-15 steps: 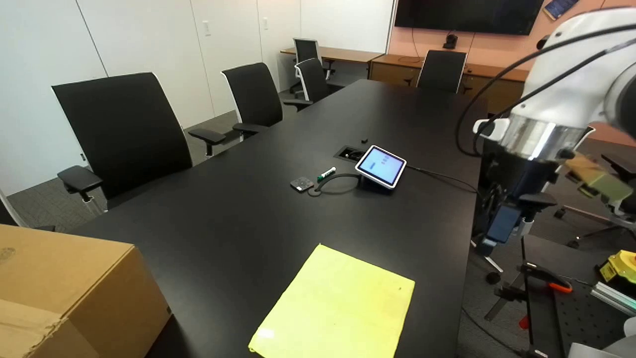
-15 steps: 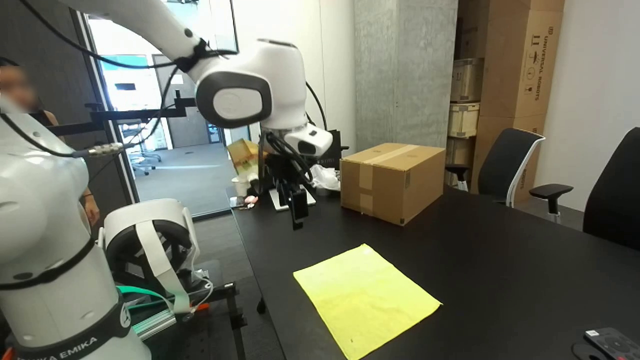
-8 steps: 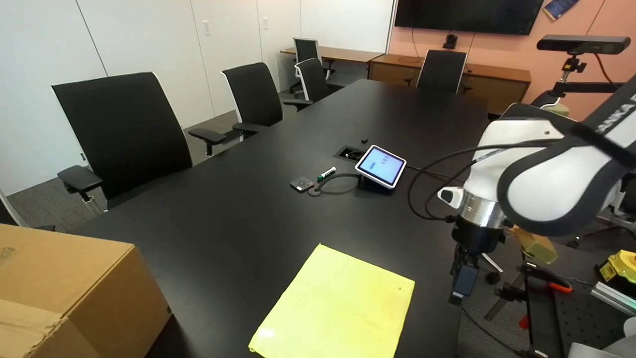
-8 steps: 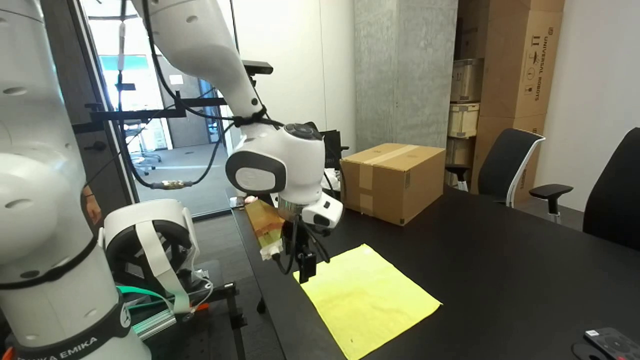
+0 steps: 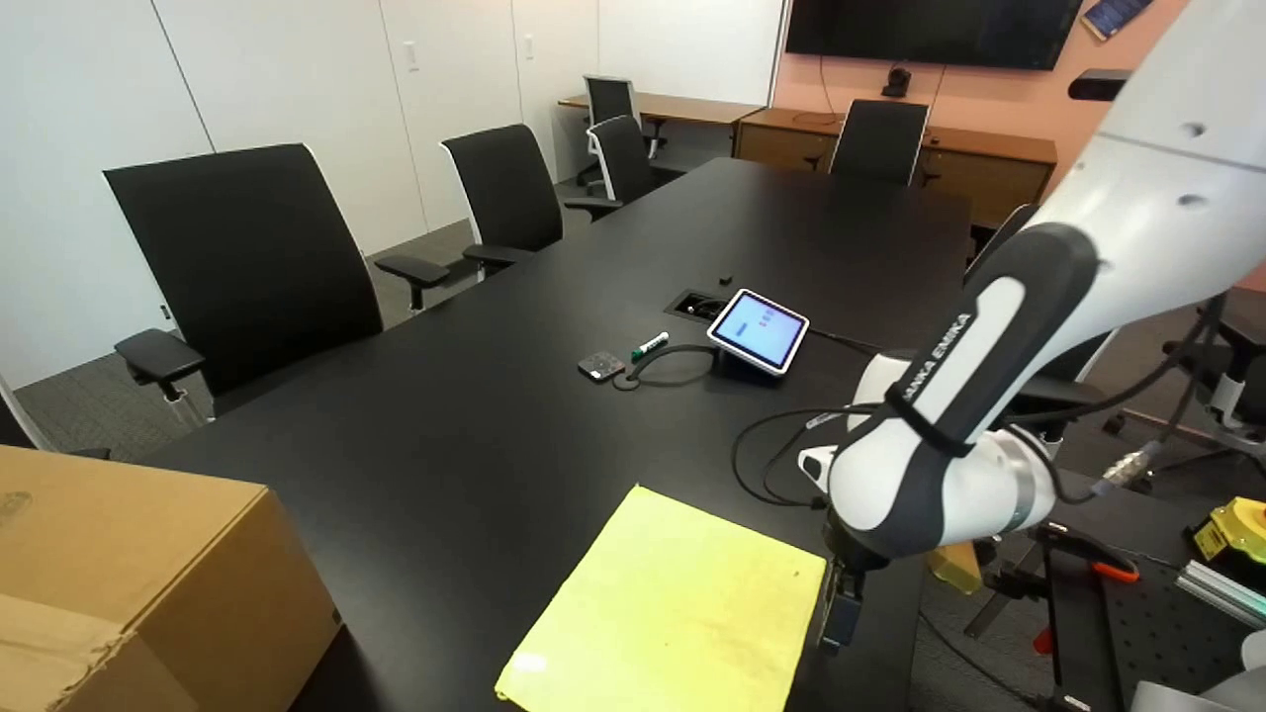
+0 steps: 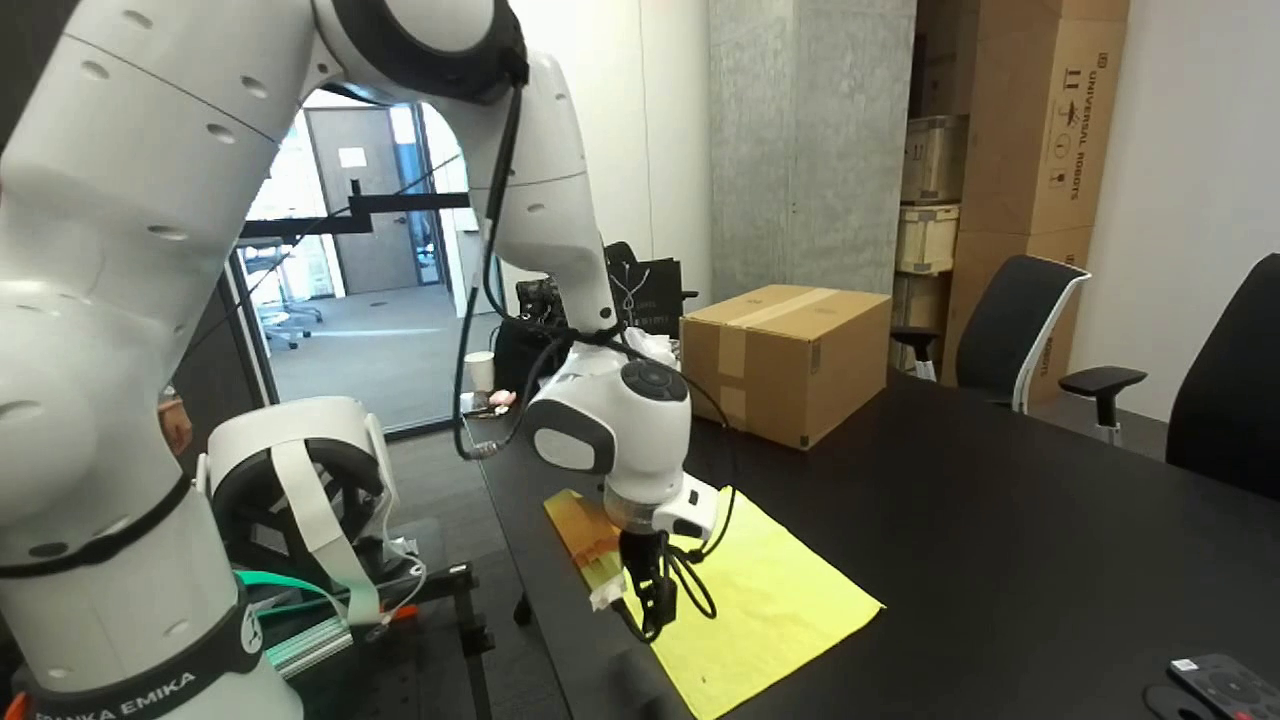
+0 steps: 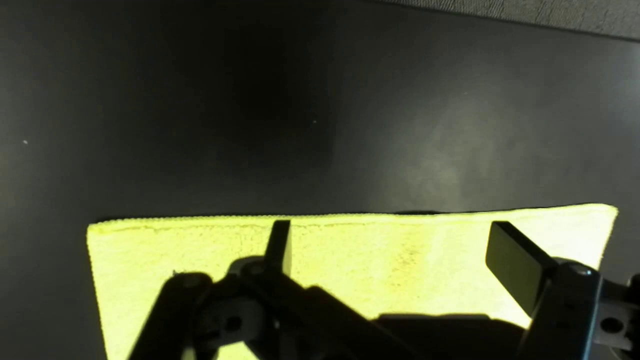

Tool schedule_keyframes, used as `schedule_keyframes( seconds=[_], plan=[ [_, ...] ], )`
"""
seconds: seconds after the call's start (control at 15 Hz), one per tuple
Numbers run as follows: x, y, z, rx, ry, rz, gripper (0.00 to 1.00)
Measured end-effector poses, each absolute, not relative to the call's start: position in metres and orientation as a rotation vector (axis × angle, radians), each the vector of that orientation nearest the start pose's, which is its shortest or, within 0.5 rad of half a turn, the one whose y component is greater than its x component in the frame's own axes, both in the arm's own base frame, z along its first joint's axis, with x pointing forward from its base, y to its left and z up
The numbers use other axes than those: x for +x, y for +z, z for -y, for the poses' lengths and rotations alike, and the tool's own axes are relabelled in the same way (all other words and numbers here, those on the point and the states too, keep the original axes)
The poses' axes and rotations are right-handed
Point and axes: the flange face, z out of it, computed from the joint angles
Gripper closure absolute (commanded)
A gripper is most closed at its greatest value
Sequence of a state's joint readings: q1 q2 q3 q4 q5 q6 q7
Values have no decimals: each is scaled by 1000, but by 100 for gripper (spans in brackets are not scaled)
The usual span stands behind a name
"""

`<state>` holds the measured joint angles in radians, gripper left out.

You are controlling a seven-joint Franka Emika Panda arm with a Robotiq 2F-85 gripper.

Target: Fold the yellow cloth on the table

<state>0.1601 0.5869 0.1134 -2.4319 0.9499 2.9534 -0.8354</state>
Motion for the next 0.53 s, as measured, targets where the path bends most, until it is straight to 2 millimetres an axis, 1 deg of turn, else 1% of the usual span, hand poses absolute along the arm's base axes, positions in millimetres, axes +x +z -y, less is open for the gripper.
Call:
schedule_keyframes(
  seconds=[0.13,0.27,0.4,0.53],
  plan=[
    [436,30,-64,-2942,27,209,0],
    [446,4,-52,-2961,23,188,0],
    [454,-10,-41,-2974,8,177,0],
    [462,-13,-33,-2985,-22,174,0]
  ],
)
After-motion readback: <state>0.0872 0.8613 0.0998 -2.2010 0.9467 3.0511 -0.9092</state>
